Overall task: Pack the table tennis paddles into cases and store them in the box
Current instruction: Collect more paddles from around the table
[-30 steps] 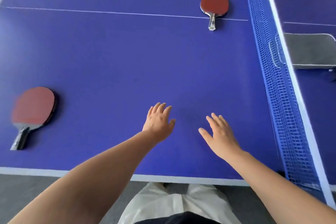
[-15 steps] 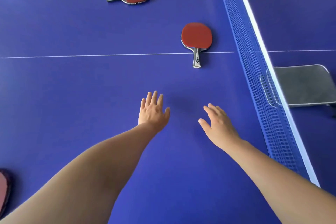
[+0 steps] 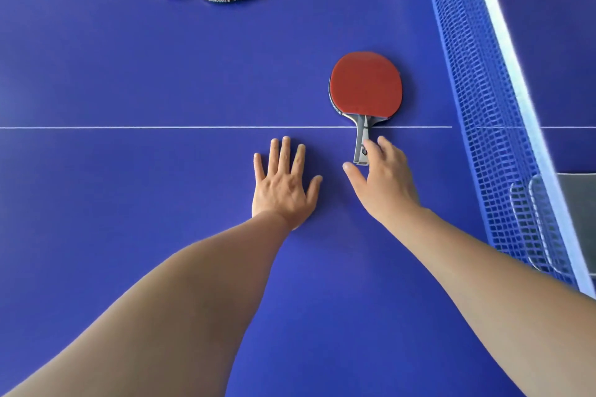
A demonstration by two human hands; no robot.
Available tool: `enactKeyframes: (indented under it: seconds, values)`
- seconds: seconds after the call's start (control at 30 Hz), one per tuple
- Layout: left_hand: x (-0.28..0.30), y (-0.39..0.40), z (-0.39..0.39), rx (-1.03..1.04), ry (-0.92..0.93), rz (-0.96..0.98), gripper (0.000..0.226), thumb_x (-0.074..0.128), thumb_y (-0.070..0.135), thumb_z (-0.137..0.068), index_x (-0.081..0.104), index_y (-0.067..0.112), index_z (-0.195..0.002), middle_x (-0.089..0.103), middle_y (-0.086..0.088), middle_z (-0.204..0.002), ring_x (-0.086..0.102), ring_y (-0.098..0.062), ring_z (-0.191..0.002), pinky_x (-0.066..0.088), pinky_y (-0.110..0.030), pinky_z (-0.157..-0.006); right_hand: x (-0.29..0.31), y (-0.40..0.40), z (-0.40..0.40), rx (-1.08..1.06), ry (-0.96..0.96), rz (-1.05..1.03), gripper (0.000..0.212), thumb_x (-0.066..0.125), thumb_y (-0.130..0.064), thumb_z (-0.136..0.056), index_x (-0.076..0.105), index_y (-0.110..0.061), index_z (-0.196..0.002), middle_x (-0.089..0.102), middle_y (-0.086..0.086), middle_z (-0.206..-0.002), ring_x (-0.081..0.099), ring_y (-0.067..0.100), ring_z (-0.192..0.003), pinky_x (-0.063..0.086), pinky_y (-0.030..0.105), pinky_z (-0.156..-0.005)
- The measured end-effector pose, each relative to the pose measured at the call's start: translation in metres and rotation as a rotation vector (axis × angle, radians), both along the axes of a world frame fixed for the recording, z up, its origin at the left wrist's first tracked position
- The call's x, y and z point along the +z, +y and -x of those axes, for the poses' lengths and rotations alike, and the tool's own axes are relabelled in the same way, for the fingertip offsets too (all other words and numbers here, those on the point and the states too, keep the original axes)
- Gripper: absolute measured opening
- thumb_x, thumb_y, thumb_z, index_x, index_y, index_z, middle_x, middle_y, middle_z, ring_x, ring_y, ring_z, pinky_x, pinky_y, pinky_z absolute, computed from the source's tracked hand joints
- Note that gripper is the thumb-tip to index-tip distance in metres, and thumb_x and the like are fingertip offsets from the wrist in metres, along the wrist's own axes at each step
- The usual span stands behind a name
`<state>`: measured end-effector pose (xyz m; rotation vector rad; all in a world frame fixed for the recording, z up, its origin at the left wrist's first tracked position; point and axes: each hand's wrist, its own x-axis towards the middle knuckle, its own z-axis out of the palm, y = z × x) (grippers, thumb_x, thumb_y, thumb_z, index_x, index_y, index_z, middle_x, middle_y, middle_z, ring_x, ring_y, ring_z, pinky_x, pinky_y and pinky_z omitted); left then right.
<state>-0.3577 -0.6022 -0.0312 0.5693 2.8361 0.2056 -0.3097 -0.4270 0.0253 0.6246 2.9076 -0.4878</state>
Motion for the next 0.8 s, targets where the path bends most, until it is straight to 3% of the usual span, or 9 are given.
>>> enactKeyframes:
  seconds: [0.1,0.27,0.5,0.57,0.63,0.8]
  values:
    - [-0.004,0.000,0.001,0.000,0.007,-0.004,0.071,0.016,0.058,-0.097,0.008,0.021,-0.157,-0.003,-0.004,-0.166,-0.012,-0.024,-0.152,-0.005,-0.055,-0.120,-0.018,0.001,0.029,-0.061,0.058,-0.054,0.065,0.052,-0.055,-0.092,0.041,-0.014,-0.140,0.049,0.017,-0.133,0.045,0.038,-0.117,0.041,0.045,-0.094]
    - [-0.006,0.000,0.002,-0.005,0.007,-0.029,0.070,0.019,0.055,-0.096,0.011,0.021,-0.157,-0.001,-0.005,-0.166,-0.012,-0.025,-0.152,-0.005,-0.056,-0.120,-0.038,0.001,0.056,-0.105,0.063,-0.088,0.061,0.054,-0.055,-0.091,0.039,-0.026,-0.142,0.047,0.016,-0.118,0.047,0.037,-0.103,0.046,0.044,-0.079]
    - [-0.007,-0.002,0.002,-0.013,0.002,-0.052,0.071,0.023,0.054,-0.096,0.012,0.020,-0.157,0.000,-0.006,-0.166,-0.011,-0.025,-0.152,-0.004,-0.056,-0.120,-0.041,0.001,0.075,-0.228,0.076,-0.037,0.036,0.055,-0.011,-0.096,0.042,-0.014,-0.129,0.044,0.021,-0.121,0.052,0.040,-0.098,0.035,0.034,-0.070]
    - [-0.006,-0.001,0.003,-0.010,0.000,-0.054,0.071,0.023,0.054,-0.095,0.012,0.021,-0.157,0.000,-0.006,-0.166,-0.010,-0.026,-0.152,-0.004,-0.056,-0.120,-0.034,-0.001,0.072,-0.281,0.026,-0.025,0.037,0.052,-0.004,-0.094,0.038,-0.008,-0.127,0.042,0.023,-0.121,0.054,0.036,-0.081,0.036,0.033,-0.064]
    - [-0.005,-0.002,0.003,-0.007,-0.004,-0.051,0.071,0.023,0.054,-0.095,0.012,0.021,-0.157,0.001,-0.006,-0.166,-0.010,-0.025,-0.152,-0.004,-0.056,-0.120,-0.026,-0.002,0.061,-0.275,-0.009,-0.018,0.037,0.051,-0.002,-0.092,0.036,-0.005,-0.126,0.044,0.024,-0.118,0.044,0.027,-0.062,0.034,0.034,-0.057]
    - [-0.001,-0.005,-0.001,-0.016,-0.002,-0.074,0.069,0.026,0.053,-0.096,0.016,0.022,-0.157,0.003,-0.007,-0.166,-0.008,-0.025,-0.152,-0.004,-0.054,-0.121,-0.008,-0.010,0.004,-0.242,-0.011,0.063,0.031,0.047,-0.002,-0.091,0.036,-0.009,-0.119,0.054,0.020,-0.103,0.053,0.037,-0.078,0.037,0.038,-0.055]
